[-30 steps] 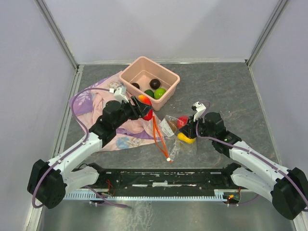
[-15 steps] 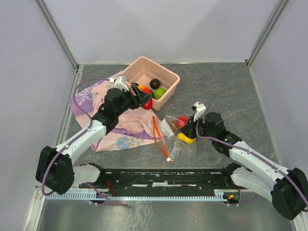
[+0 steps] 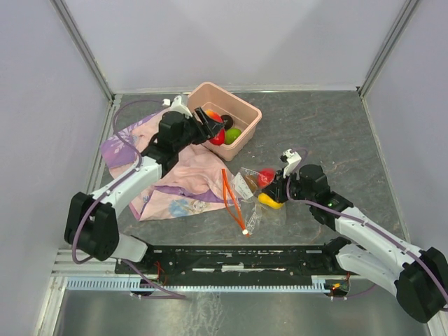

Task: Open the zip-top bag and remove the fake food
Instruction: Place the fake fruit in the bin.

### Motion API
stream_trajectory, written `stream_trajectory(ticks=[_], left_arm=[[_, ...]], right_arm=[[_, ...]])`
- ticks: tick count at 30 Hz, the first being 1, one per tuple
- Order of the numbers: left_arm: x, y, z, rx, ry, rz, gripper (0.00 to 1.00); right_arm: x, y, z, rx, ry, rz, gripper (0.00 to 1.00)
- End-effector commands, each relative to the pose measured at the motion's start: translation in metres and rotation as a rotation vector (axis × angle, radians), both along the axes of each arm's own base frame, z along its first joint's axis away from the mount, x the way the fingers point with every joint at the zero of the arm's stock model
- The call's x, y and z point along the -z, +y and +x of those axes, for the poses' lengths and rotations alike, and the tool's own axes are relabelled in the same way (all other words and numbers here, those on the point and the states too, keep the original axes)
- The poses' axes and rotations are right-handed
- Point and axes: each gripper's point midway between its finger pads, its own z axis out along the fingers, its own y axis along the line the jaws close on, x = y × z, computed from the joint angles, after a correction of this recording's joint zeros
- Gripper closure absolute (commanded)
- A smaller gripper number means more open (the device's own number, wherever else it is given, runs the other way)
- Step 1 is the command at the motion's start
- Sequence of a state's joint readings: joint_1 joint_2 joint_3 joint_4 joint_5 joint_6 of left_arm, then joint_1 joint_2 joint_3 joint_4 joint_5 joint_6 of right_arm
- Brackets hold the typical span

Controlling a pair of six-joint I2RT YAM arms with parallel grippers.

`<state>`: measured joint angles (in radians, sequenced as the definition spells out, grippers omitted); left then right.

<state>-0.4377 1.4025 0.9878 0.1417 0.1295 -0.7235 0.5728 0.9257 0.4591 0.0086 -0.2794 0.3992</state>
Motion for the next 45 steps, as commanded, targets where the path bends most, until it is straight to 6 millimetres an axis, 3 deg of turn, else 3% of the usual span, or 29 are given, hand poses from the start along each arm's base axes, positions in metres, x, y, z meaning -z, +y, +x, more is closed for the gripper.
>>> stream_trajectory(ticks=[1, 16, 23, 25, 27, 29, 32, 37, 45], left_arm=[[-0.019, 0.002, 0.024, -0.041, -0.040, 0.035, 0.76], [-0.002, 0.005, 0.075, -0.167, 0.064, 0.145, 0.76], [0.009, -0.001, 0.085, -0.126, 0.094, 0.209, 0.65], [0.010, -0.001, 0.088, -0.130, 0.104, 0.215, 0.57], [0.009, 0.001, 0.092, -0.149, 0.109, 0.222, 0.41], [0.007, 0.005, 0.096, -0.188, 0.110, 0.231, 0.02], [-0.003, 0.015, 0.103, -0.252, 0.086, 0.241, 0.01], [-0.038, 0.016, 0.105, -0.269, 0.004, 0.194, 0.01], [-0.082, 0.023, 0.078, -0.232, -0.160, 0.137, 0.00]], right_arm=[[-0.007, -0.001, 0.002, 0.005, -0.031, 0.018, 0.82], [-0.007, -0.005, 0.002, 0.014, -0.036, 0.017, 0.81], [-0.008, -0.006, 0.002, 0.017, -0.040, 0.018, 0.81], [-0.008, -0.006, 0.002, 0.017, -0.040, 0.017, 0.81], [-0.008, -0.006, 0.002, 0.016, -0.040, 0.020, 0.81], [-0.008, -0.006, 0.001, 0.016, -0.040, 0.020, 0.81], [-0.008, -0.007, 0.001, 0.018, -0.041, 0.019, 0.81], [-0.010, -0.009, 0.000, 0.021, -0.045, 0.020, 0.81], [-0.014, -0.010, 0.000, 0.024, -0.054, 0.020, 0.79]])
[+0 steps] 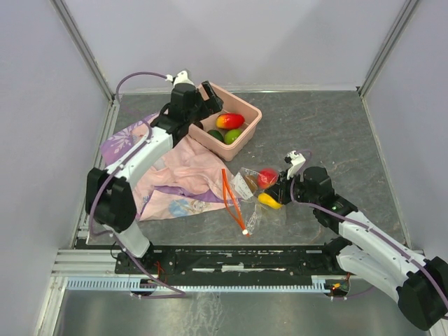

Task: Open the zip-top bag and remove the fake food
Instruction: Place the fake fruit in the bin.

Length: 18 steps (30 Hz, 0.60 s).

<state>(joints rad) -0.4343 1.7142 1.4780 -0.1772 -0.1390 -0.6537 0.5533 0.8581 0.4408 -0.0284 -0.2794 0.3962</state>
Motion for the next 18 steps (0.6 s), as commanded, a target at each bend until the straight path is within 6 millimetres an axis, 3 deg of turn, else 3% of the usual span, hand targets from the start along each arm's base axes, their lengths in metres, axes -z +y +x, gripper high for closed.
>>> stream_trajectory(ticks=[1, 7, 13, 15, 18], left_arm=[[-0.076, 0.011, -0.018, 0.025, -0.250, -0.047, 0.00], [-0.107, 0.026, -0.053, 0.042, -0.427, -0.086, 0.01], [-0.119, 0.031, -0.102, 0.121, -0.586, -0.191, 0.00], [-0.118, 0.026, -0.119, 0.183, -0.622, -0.226, 0.00], [-0.101, 0.015, -0.140, 0.279, -0.572, -0.268, 0.00]], right_arm=[[-0.011, -0.001, 0.004, 0.006, -0.041, 0.015, 0.79], [-0.011, -0.001, 0.004, 0.006, -0.038, 0.014, 0.79], [-0.011, -0.001, 0.004, 0.007, -0.037, 0.016, 0.77], [-0.011, -0.001, 0.004, 0.007, -0.036, 0.016, 0.77], [-0.013, -0.001, 0.004, 0.007, -0.038, 0.021, 0.75]])
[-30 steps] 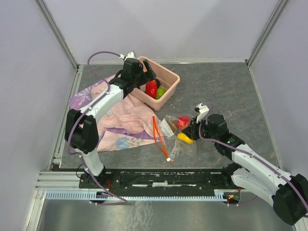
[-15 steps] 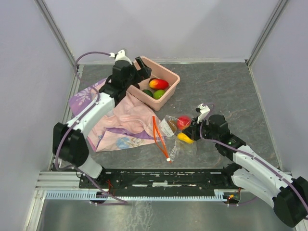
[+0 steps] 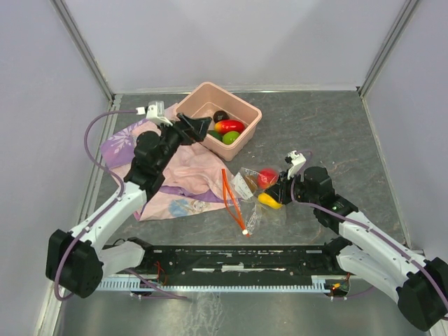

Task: Open the zip-top bag and remove the fake food
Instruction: Place the fake fruit in the bin, then pick up the fake fruit from the zipper food storage bag.

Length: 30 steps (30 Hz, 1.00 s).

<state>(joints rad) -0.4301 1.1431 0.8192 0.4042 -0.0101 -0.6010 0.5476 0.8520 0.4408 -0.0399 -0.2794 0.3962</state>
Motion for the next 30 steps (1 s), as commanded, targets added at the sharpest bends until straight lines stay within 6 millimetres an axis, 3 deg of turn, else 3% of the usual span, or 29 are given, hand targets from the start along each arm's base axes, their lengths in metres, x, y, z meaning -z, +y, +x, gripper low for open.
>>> stream_trajectory(ticks=[1, 4, 7, 8, 13, 17, 22, 30], left_arm=[[-0.018, -0.018, -0.035, 0.184, -0.094, -0.065, 0.00], [0.013, -0.024, -0.056, 0.252, 0.044, -0.121, 0.01], [0.032, -0.026, -0.086, 0.333, 0.104, -0.200, 0.02], [0.047, -0.025, -0.095, 0.346, 0.131, -0.218, 0.04], [0.083, -0.010, -0.122, 0.318, 0.200, -0.282, 0.09], [0.114, -0.003, -0.132, 0.291, 0.266, -0.261, 0.21], [0.147, -0.005, -0.138, 0.299, 0.350, -0.217, 0.50], [0.170, -0.023, -0.146, 0.363, 0.331, -0.113, 0.58]], right_arm=[[-0.013, 0.001, 0.005, 0.002, -0.043, 0.025, 0.75], [-0.013, 0.002, 0.005, 0.000, -0.041, 0.028, 0.73], [-0.015, 0.004, 0.005, -0.001, -0.041, 0.039, 0.71], [-0.016, 0.005, 0.005, -0.003, -0.038, 0.046, 0.70], [-0.032, 0.013, 0.012, -0.003, -0.051, 0.095, 0.62], [-0.038, 0.017, 0.023, 0.003, -0.058, 0.090, 0.60], [-0.029, 0.028, 0.040, 0.001, -0.019, 0.056, 0.60], [-0.025, 0.047, 0.067, -0.040, 0.020, 0.001, 0.64]])
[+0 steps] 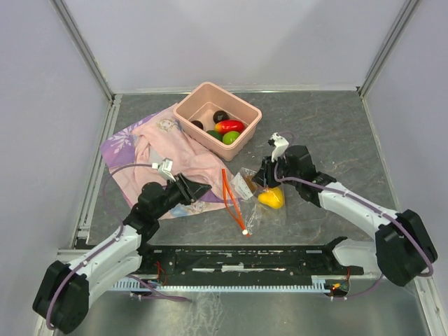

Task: Open the zip-top bag and remove the fake food
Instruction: Pick up the fake fruit from the zipper food storage bag.

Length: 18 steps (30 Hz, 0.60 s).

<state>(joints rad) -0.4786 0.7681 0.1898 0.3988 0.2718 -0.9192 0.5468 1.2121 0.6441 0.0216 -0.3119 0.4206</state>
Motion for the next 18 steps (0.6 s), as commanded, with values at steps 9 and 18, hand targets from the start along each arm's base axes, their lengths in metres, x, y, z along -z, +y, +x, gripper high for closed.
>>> stream_trajectory(ticks=[9, 18], left_arm=[[0.012, -0.036, 0.001, 0.124, -0.155, 0.065, 0.76], [0.030, -0.074, 0.013, 0.221, -0.131, 0.081, 0.75]], right_arm=[[-0.005, 0.014, 0.047, 0.009, -0.019, -0.088, 0.76], [0.024, 0.011, 0.053, -0.006, 0.043, -0.212, 0.80]])
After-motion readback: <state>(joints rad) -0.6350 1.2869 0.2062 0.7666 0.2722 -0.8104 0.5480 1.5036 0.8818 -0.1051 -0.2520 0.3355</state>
